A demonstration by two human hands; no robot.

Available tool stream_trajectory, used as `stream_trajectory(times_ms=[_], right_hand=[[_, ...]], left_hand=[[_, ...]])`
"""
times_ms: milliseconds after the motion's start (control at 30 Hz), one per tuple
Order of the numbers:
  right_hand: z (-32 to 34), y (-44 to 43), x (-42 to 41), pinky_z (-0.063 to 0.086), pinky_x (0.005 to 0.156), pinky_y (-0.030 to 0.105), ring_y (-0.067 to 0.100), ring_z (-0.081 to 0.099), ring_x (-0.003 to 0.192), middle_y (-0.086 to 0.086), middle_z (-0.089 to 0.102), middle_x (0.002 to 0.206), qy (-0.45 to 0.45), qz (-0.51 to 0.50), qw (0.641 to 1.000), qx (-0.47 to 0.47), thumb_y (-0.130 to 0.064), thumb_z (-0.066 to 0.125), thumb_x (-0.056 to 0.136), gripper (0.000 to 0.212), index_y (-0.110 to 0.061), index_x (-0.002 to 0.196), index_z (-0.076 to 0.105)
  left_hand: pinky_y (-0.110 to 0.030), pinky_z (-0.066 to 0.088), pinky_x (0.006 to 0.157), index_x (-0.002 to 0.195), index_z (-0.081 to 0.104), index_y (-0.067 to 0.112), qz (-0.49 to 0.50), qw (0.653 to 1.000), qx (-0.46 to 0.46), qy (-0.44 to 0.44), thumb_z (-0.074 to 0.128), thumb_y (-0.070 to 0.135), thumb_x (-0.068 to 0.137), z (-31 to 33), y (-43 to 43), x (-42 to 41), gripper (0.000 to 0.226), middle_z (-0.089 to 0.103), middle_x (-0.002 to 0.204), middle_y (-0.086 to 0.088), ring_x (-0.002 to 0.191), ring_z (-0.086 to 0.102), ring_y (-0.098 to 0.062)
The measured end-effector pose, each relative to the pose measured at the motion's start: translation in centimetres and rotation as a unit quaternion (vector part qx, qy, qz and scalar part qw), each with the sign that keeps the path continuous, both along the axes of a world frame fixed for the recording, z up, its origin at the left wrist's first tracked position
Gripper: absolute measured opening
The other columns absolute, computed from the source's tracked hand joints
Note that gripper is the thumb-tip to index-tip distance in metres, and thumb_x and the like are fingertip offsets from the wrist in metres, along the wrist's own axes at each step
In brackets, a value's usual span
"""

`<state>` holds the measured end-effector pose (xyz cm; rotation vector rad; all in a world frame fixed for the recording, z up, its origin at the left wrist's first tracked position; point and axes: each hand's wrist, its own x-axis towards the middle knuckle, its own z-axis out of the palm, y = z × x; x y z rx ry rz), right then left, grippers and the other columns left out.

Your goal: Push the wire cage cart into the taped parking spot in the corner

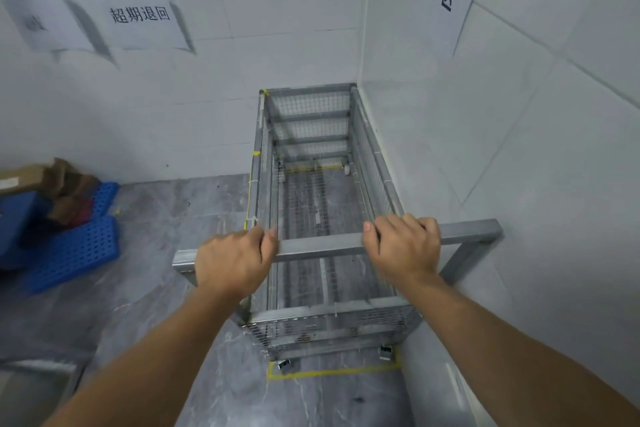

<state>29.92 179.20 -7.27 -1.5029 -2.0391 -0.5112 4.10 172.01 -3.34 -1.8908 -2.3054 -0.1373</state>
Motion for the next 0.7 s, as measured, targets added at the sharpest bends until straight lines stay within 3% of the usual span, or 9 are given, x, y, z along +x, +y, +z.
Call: stream_trajectory(times_ms=[133,233,300,367,433,567,700], right_hand=[[-0.3,0.3,0.2,0.030,0.061,0.036,0.023,0.048,0.053,-0.001,0.053,0.054,0.000,0.012,0.999,0.050,-0.034,0.046,0.095,0.039,-0.021,0.060,0.055],[0.7,-0.6,-0.1,0.029,0.068,0.037,0.023,0.054,0.060,-0.002,0.062,0.060,0.000,0.001,0.998,-0.061,-0.038,0.037,0.097,0.046,-0.020,0.063,0.062],[1.9,-1.3,-0.4,0.028,0.074,0.039,0.022,0.056,0.071,-0.003,0.067,0.072,-0.014,-0.005,0.987,-0.161,-0.044,0.027,0.098,0.052,-0.021,0.070,0.065],[2.8,-1.7,-0.4,0.030,0.080,0.041,0.022,0.054,0.082,-0.003,0.068,0.084,-0.015,-0.004,0.977,-0.211,-0.049,0.020,0.099,0.056,-0.022,0.078,0.064],[3.7,-2.5,-0.4,0.033,0.086,0.044,0.025,0.052,0.094,0.002,0.065,0.097,0.008,0.012,0.972,-0.236,-0.050,0.021,0.100,0.052,-0.021,0.088,0.063],[6.2,-5.9,-1.2,0.033,0.100,0.046,0.029,0.046,0.117,0.007,0.058,0.121,0.052,0.083,0.962,-0.256,-0.048,0.031,0.100,0.044,-0.018,0.115,0.059],[8.0,-9.3,-1.6,0.024,0.112,0.050,0.026,0.034,0.137,0.004,0.049,0.141,0.030,0.107,0.963,-0.248,-0.055,0.028,0.098,0.053,-0.022,0.134,0.050]], left_hand=[[-0.032,0.034,0.057,0.076,0.063,0.020,0.018,1.000,-0.019,0.013,0.023,0.049,0.098,0.4,0.0,0.3,0.054,0.069,0.072,-0.001,0.065,0.063,-0.030],[-0.034,0.040,0.060,0.080,0.063,0.021,0.006,0.998,-0.056,-0.016,0.019,0.053,0.097,0.5,0.0,-0.2,0.057,0.067,0.073,-0.004,0.063,0.056,-0.030],[-0.040,0.046,0.076,0.084,0.062,0.021,-0.009,0.995,-0.086,-0.056,0.015,0.055,0.096,1.1,-0.2,-0.1,0.059,0.068,0.084,-0.006,0.075,0.057,-0.028],[-0.049,0.038,0.095,0.101,0.061,0.021,-0.014,0.991,-0.100,-0.087,0.014,0.056,0.096,1.7,-1.0,0.1,0.059,0.065,0.107,-0.007,0.100,0.056,-0.028],[-0.050,0.031,0.103,0.121,0.056,0.022,-0.015,0.992,-0.083,-0.093,0.016,0.057,0.097,2.5,-2.3,0.3,0.058,0.059,0.124,-0.006,0.117,0.050,-0.028],[-0.049,0.024,0.110,0.137,0.048,0.023,-0.027,0.993,-0.048,-0.104,0.021,0.059,0.097,4.8,-6.4,0.3,0.060,0.050,0.141,-0.004,0.130,0.042,-0.028],[-0.046,0.010,0.119,0.148,0.035,0.025,-0.065,0.991,-0.002,-0.118,0.023,0.060,0.096,7.2,-10.3,0.2,0.064,0.034,0.155,-0.001,0.145,0.021,-0.021]])
